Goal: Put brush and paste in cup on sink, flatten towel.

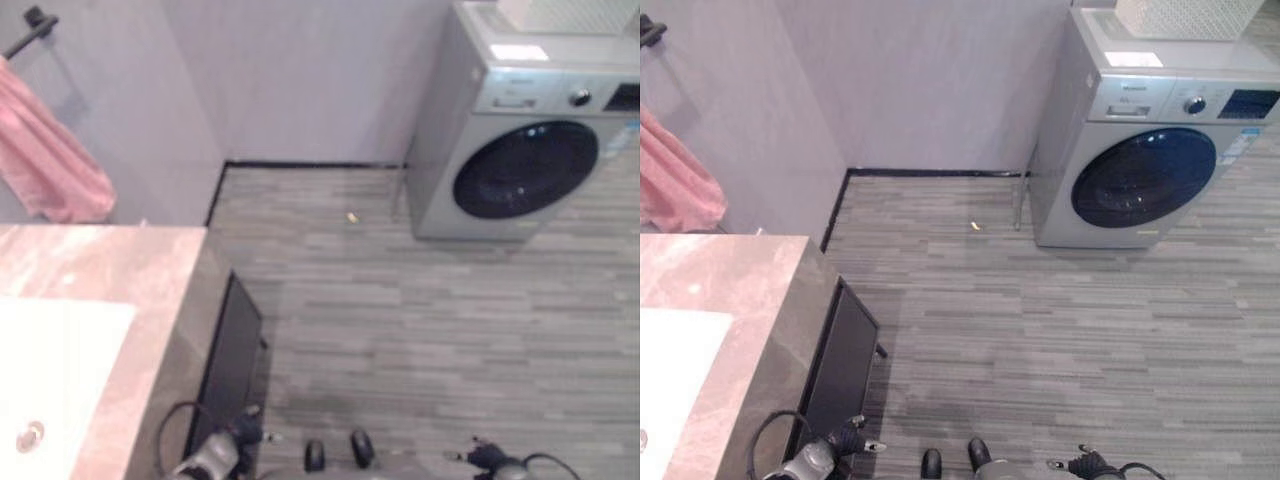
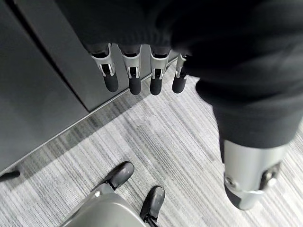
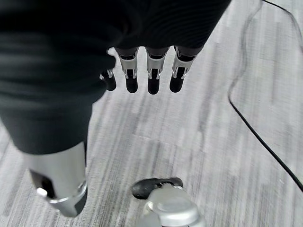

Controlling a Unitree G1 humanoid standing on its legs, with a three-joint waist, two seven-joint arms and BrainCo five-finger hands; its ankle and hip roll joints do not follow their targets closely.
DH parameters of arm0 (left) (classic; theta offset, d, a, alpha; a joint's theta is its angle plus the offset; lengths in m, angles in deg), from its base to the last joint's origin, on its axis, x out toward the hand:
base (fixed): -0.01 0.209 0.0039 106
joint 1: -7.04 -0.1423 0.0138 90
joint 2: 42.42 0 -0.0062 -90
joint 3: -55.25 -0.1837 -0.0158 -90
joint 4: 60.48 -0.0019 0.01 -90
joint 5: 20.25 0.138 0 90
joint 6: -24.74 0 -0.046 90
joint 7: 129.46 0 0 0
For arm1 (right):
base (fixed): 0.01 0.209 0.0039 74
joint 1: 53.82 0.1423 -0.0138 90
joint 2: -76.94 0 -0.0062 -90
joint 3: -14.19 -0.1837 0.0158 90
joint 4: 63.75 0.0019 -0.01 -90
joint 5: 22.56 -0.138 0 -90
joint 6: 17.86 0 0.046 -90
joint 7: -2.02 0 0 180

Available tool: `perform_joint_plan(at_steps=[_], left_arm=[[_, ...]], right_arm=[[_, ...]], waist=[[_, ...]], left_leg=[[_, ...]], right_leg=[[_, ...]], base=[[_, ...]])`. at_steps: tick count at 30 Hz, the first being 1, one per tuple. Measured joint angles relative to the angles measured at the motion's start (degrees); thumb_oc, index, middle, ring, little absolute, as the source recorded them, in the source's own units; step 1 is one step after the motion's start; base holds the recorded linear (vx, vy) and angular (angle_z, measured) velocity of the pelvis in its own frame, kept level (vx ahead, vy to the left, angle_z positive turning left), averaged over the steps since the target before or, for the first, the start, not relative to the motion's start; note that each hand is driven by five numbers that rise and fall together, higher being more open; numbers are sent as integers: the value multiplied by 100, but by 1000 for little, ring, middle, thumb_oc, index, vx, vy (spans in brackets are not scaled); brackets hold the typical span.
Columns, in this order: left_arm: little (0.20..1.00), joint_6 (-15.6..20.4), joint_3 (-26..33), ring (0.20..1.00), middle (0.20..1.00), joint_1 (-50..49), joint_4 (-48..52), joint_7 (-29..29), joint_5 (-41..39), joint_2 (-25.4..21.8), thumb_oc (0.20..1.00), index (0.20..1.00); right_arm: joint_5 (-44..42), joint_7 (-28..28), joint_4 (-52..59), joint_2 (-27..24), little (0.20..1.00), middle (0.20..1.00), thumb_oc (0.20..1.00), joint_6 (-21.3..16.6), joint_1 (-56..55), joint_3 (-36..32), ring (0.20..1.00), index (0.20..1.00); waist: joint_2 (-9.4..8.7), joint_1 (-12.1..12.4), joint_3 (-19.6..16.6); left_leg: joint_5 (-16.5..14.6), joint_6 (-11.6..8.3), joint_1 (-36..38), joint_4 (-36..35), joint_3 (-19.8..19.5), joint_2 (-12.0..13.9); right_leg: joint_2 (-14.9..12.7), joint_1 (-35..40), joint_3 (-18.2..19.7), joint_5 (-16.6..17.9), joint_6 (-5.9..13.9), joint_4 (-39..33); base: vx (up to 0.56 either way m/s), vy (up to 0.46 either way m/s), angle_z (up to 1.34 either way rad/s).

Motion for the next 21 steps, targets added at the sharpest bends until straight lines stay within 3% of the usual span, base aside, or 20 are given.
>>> perform_joint_plan(at_steps=[5,6,7,8,9,12,15,18,21], left_arm=[[1000,2,-144,1000,1000,51,23,-4,16,-71,1000,1000],[1000,8,-183,1000,1000,92,75,-1,28,-144,1000,1000],[1000,3,-185,1000,1000,104,73,-3,49,-189,1000,1000],[1000,-4,-168,1000,1000,125,55,-11,79,-213,1000,1000],[1000,-2,-163,1000,1000,106,56,-12,81,-200,1000,1000],[1000,-1,-98,1000,1000,120,43,-12,82,-186,1000,1000],[1000,-12,-111,1000,1000,-26,-3,-29,84,-162,1000,1000],[1000,-38,-109,1000,1000,-33,5,-40,85,-133,1000,1000],[1000,-34,-111,1000,1000,1,7,-117,86,-95,1000,1000]], right_arm=[[17,12,52,35,1000,1000,1000,-8,64,53,1000,1000],[46,5,44,81,1000,1000,1000,-5,144,76,1000,1000],[56,5,46,126,1000,1000,1000,-8,185,101,1000,1000],[62,2,54,160,1000,1000,1000,-19,225,116,1000,1000],[62,-5,21,167,1000,1000,1000,-19,163,146,1000,1000],[64,-95,-26,174,1000,1000,1000,-12,-66,188,1000,1000],[63,-122,-13,171,1000,1000,1000,-11,-277,190,1000,1000],[65,-122,-28,171,1000,1000,1000,-7,-284,175,1000,1000],[63,-119,3,163,1000,1000,1000,-23,-266,181,1000,1000]], waist=[[-123,11,83],[-171,64,128],[-215,88,138],[-248,61,185],[-251,31,184],[-252,33,194],[-217,39,115],[-178,59,85],[-163,74,-8]], left_leg=[[-23,90,-100,0,626,-29],[-17,117,-186,1,924,45],[-19,128,-222,-3,1064,77],[-70,201,-208,-5,1130,81],[-87,222,-200,-6,1144,87],[-87,199,-147,-6,1148,84],[-103,124,-5,-5,1107,113],[-99,109,58,-1,1059,163],[-133,56,197,33,932,188]], right_leg=[[43,-332,58,274,171,11],[81,-539,-334,394,317,69],[62,-603,-695,364,326,85],[-13,-611,-1297,149,226,208],[-31,-581,-1485,48,244,383],[-83,-509,-1617,-362,128,664],[-38,-228,-1586,-239,-187,244],[17,166,-1572,93,-310,-313],[52,516,-1568,213,-341,-681]], base=[[-84,116,-75],[-2,-5,-95],[23,-29,-94],[32,-42,-50],[44,-46,-21],[31,-57,0],[12,-65,1],[21,-73,5],[-2,-150,5]])
